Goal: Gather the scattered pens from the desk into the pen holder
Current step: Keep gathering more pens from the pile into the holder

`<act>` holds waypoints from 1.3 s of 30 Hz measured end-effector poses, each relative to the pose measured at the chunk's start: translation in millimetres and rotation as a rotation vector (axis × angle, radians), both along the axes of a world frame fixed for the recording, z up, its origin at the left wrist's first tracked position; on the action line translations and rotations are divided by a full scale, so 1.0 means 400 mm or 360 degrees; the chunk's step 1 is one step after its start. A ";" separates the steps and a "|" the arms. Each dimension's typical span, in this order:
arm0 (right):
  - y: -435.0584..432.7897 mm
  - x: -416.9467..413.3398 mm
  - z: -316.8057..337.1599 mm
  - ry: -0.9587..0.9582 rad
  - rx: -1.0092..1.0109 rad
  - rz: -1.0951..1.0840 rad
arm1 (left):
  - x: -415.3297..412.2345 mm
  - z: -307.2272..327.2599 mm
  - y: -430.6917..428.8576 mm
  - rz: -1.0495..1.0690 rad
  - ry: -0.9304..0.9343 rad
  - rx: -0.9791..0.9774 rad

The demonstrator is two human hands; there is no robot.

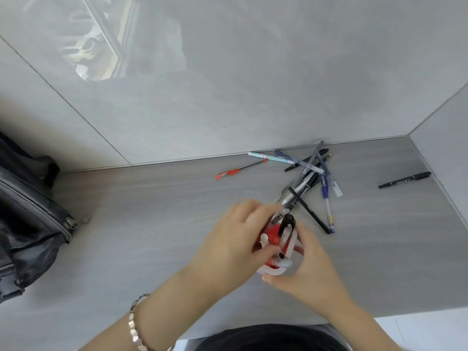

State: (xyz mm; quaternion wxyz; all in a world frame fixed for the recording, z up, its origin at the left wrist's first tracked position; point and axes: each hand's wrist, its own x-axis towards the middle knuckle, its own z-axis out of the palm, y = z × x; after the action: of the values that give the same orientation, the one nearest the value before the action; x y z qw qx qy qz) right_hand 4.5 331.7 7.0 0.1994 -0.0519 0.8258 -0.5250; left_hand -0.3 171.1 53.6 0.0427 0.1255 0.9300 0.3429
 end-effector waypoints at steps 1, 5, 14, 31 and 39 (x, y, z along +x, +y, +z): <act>0.003 -0.002 -0.001 -0.0019 -0.0013 0.0000 | 0.002 0.001 -0.020 0.0085 0.0011 0.0137; -0.003 -0.017 0.011 -0.0021 -0.0008 0.0099 | 0.007 -0.023 -0.097 -0.0039 -0.0528 0.0223; 0.046 -0.156 -0.041 0.0046 0.0601 0.0460 | 0.035 -0.109 -0.088 0.0250 -0.0292 0.0420; 0.155 -0.300 -0.220 -0.0038 0.1066 -0.0671 | 0.015 -0.178 -0.050 0.0650 -0.0239 0.0540; 0.136 -0.235 -0.058 0.0152 0.0278 -0.0699 | 0.001 -0.196 -0.044 0.0646 -0.0279 0.0560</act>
State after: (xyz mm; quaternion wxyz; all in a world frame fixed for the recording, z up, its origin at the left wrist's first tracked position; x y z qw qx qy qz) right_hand -89.4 386.0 -16.2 0.0450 0.1216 0.8681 -0.4792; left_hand 0.2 153.5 -24.9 0.0309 -0.0878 0.8550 0.5102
